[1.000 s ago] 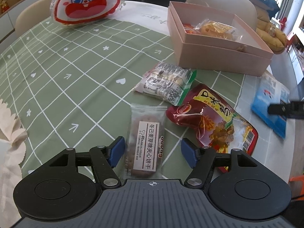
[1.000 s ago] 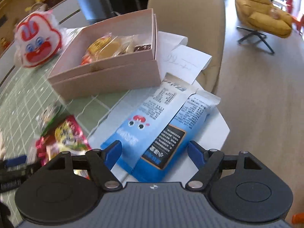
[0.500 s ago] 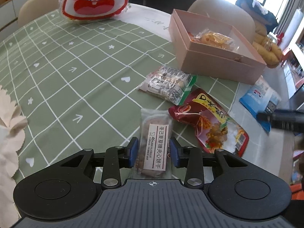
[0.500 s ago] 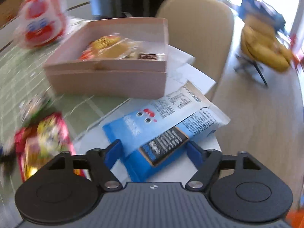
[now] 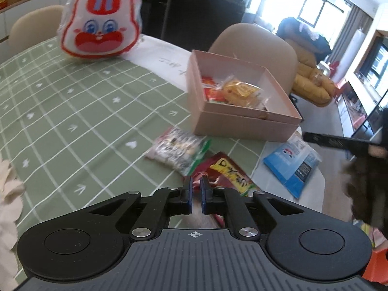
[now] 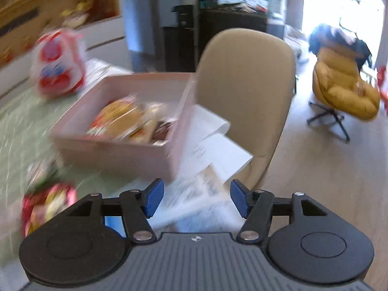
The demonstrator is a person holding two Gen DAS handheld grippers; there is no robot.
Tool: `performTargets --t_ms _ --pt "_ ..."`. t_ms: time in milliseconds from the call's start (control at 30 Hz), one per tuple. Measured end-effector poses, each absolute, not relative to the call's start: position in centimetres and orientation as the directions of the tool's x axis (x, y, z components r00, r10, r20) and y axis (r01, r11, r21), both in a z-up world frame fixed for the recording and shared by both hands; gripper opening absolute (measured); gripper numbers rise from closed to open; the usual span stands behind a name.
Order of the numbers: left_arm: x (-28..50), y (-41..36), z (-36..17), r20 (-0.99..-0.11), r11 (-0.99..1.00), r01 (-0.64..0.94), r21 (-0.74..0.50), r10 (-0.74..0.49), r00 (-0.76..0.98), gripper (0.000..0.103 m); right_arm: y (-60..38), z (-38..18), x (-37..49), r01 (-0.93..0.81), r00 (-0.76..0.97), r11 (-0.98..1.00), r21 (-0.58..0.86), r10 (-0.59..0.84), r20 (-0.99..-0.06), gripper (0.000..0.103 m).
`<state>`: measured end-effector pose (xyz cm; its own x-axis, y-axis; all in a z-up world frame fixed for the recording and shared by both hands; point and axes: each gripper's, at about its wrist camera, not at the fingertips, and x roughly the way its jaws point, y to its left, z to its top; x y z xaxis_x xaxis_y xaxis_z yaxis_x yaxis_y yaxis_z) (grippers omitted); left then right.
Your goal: Organize snacks
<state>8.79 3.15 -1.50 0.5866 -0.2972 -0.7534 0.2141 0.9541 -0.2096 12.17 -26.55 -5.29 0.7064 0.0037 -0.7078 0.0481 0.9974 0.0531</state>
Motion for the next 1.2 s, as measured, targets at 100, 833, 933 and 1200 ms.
performTargets --t_ms 100,833,933,1200 --pt "9.0 2.4 -2.1 -0.777 0.958 0.217 -0.186 -0.279 0.564 0.009 -27.9 -6.8 14.6 0.062 0.648 0.986 0.157 0.080 -0.758 0.057" --pt "7.5 1.3 -4.0 -0.828 0.933 0.259 -0.250 -0.344 0.443 0.019 -17.2 -6.4 7.2 -0.259 0.486 0.920 0.294 0.387 -0.784 0.057" --pt "6.7 1.2 -3.6 -0.831 0.924 0.289 -0.250 -0.358 0.426 0.019 -17.0 -6.2 7.1 -0.282 0.490 0.922 0.267 0.377 -0.786 0.057" --pt "4.8 -0.9 -3.2 -0.844 0.868 0.419 -0.269 -0.421 0.332 0.019 -17.8 -5.9 7.5 -0.271 0.537 0.948 0.165 0.291 -0.792 0.057"
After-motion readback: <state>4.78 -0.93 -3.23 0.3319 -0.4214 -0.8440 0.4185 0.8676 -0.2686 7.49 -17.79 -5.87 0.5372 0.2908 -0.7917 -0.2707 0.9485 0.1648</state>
